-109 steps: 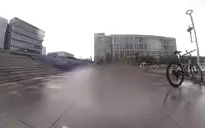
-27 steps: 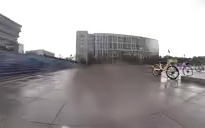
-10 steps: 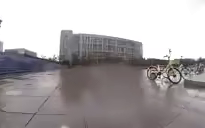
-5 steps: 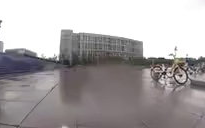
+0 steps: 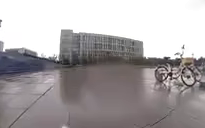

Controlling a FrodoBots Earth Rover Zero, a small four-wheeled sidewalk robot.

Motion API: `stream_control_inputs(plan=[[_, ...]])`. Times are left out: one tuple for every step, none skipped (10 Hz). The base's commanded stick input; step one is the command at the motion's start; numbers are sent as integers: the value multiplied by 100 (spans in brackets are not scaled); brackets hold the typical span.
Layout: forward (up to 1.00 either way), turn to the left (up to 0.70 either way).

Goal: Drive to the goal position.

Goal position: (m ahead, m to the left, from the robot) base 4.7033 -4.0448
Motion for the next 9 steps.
stream_control_inputs(plan=[[70, -35], [70, -35], [70, -35], [70, -24], [70, 0], [70, 0], [70, 0], [70, 0], [70, 0]])
